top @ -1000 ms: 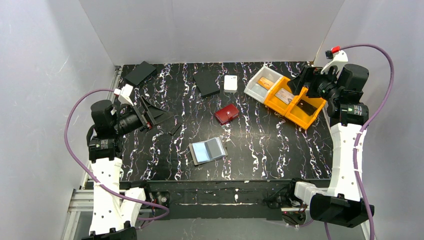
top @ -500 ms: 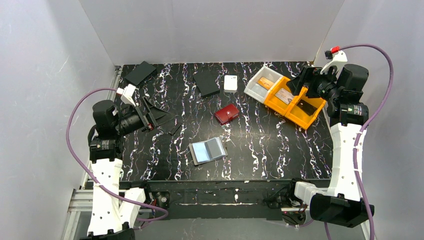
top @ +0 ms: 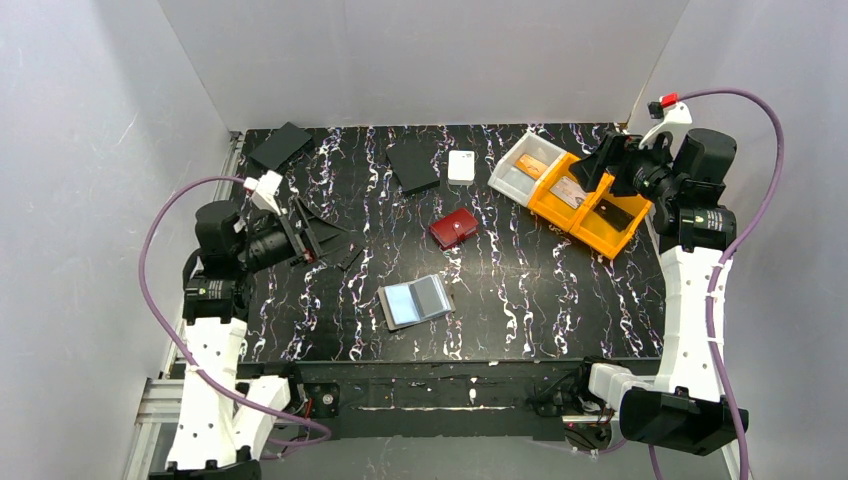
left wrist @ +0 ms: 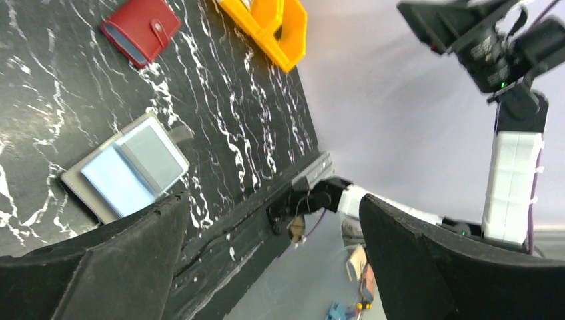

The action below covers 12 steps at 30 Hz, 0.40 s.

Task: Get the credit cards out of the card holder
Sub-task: Reset both arms

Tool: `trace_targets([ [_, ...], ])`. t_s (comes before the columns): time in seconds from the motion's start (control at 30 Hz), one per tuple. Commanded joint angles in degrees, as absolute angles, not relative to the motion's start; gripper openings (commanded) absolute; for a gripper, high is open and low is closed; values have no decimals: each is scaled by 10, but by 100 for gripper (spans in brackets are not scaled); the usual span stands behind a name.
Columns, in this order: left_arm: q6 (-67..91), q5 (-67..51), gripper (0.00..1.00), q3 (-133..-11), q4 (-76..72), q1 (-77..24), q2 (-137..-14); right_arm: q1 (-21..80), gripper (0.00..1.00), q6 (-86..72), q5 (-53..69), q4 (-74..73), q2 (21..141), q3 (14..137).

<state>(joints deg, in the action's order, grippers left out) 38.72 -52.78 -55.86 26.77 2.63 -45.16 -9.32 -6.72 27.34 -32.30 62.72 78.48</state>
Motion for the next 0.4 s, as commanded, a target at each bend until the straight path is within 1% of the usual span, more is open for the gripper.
trace_targets([
  [0.0, 378, -482, 99, -565, 256, -56, -457, -94, 100, -91, 325, -285, 624, 771],
  [0.17, 365, -462, 99, -583, 264, -64, -461, -94, 100, -90, 265, -304, 626, 800],
  [0.37, 360, -465, 99, -589, 272, -65, -467, -94, 100, -87, 250, -301, 617, 808],
])
